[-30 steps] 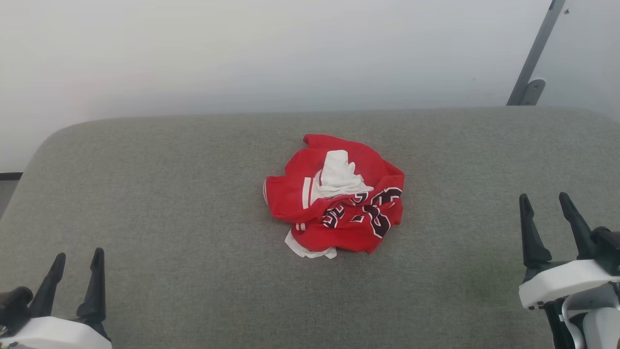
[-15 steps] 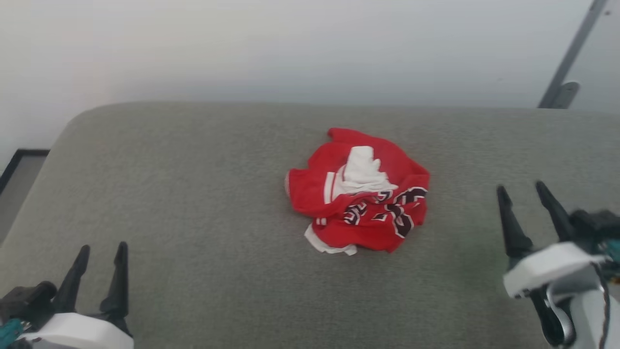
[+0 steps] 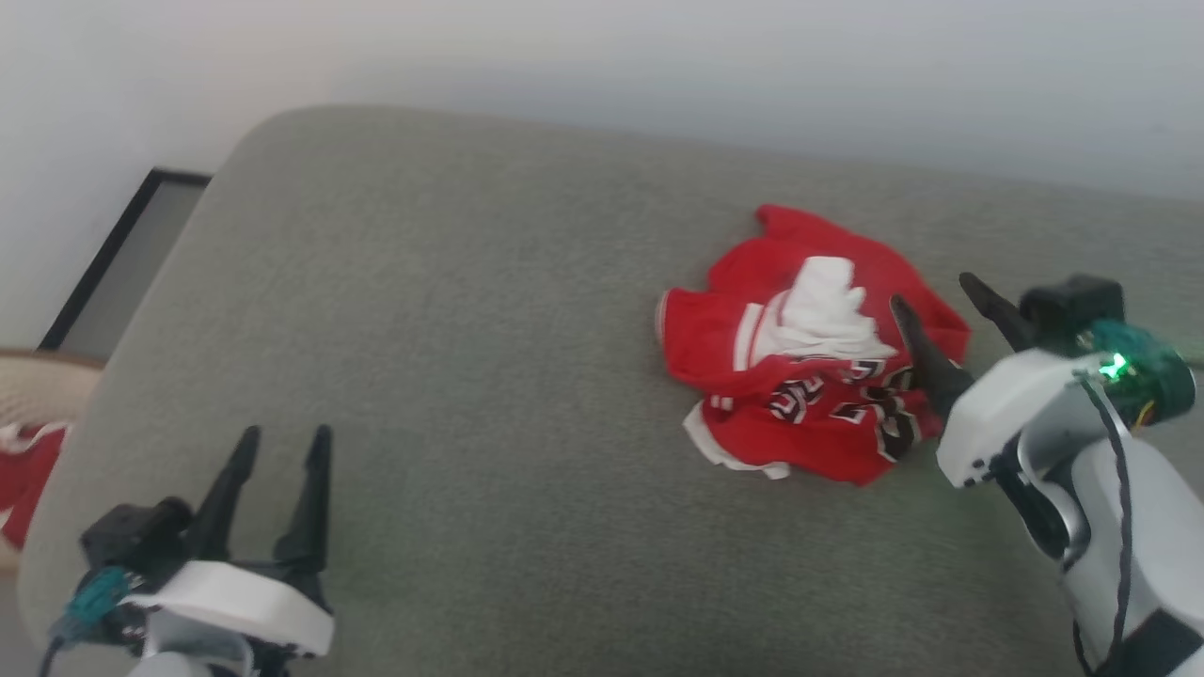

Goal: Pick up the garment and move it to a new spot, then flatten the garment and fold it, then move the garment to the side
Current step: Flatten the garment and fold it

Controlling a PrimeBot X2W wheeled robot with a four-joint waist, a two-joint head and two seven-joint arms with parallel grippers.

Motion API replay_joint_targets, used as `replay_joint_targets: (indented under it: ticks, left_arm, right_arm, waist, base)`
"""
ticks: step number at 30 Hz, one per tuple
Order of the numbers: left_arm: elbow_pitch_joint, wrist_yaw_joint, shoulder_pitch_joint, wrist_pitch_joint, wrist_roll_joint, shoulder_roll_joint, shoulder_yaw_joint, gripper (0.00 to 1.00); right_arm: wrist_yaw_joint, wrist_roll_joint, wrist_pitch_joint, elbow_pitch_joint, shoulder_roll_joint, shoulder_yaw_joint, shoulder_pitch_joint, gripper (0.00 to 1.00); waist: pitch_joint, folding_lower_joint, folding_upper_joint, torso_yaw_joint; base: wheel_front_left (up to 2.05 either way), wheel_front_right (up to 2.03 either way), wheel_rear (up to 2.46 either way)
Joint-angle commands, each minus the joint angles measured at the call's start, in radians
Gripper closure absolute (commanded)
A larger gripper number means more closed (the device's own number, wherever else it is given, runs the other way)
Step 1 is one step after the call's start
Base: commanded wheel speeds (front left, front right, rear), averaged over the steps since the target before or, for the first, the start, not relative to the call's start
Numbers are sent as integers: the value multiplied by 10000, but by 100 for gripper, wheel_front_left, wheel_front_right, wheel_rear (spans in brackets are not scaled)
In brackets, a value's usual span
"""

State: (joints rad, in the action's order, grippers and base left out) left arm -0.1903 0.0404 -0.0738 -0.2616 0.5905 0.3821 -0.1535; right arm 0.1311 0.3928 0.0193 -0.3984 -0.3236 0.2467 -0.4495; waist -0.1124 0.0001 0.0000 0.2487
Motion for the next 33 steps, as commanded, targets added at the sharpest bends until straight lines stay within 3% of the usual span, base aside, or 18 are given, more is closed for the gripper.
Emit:
replay_joint_targets:
  ticks: [1,15,16,17,25,33]
  left_arm:
    - [-65,99,-227,-41,-169,-126,-97,0]
    - [-541,535,-1031,-45,-617,-1009,-384,0]
    - [-583,574,-1071,-45,-659,-1073,-372,0]
    - [-619,610,-1109,-45,-700,-1138,-345,0]
    - [-786,746,-969,-46,-874,-1329,86,0]
    - [-604,814,-593,-46,-1020,-1174,750,0]
  right_arm:
    - [-4,223,326,-214,-107,274,-327,0]
    - [-8,1316,3708,-1721,-1051,2455,-2081,0]
    - [-8,1324,3871,-1768,-1125,2626,-2187,66]
    - [-7,1336,3956,-1744,-1184,2788,-2296,100]
    - [-8,2136,4286,-1192,-1549,3050,-2761,100]
    - [-8,2630,4315,212,-2334,2457,-2510,100]
  waist:
    - [-347,-1,0,432]
    - [-1073,-1,0,1378]
    - [-1112,-1,0,1412]
    - [-1148,-1,0,1434]
    - [-1042,-1,0,1213]
    - [-650,-1,0,361]
  base:
    - [0,0,0]
    - [0,0,0]
    - [0,0,0]
    - [0,0,0]
    - [0,0,0]
    - [0,0,0]
